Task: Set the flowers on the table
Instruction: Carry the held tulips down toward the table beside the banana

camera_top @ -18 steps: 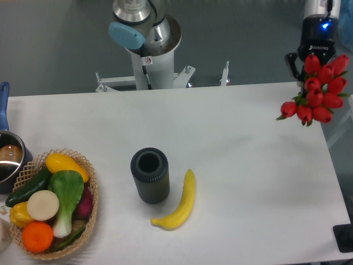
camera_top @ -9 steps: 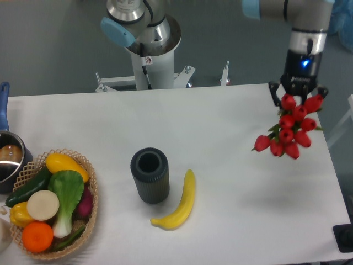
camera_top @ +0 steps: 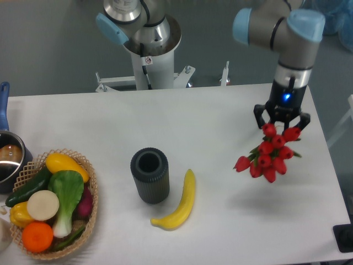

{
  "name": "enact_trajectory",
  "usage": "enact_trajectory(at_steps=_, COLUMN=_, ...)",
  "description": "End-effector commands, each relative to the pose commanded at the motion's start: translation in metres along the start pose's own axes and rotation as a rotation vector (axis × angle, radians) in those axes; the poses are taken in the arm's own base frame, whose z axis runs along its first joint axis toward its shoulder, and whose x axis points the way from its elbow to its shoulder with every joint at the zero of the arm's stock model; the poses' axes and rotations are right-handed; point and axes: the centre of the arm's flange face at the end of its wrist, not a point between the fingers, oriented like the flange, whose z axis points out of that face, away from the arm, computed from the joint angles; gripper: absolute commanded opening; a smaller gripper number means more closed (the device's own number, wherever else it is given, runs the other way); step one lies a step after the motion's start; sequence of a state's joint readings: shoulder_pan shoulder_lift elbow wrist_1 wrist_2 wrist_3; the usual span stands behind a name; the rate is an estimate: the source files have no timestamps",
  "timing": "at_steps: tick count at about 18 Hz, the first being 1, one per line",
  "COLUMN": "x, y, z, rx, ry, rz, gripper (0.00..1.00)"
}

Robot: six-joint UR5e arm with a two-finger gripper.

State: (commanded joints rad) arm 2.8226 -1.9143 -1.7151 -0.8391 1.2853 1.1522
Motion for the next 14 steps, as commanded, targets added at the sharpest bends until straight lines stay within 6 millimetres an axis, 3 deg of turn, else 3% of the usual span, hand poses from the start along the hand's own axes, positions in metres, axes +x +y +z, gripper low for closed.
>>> enact_trajectory(at_steps=5, x=0.001, y=-0.014, z=0.026, rx=-0.078, ry=-0.003, rz=0.022, gripper=0.38)
enact_trajectory(at_steps=10, x=-0.004, y=-0.040, z=0.069, rx=-0.083, ry=0.031, rz=-0.007, gripper=0.38)
enact_trajectory(at_steps=14, x=-0.006, y=-0.044, z=0.081, rx=-0.084, ry=0.043, rz=-0.031, gripper=0.38)
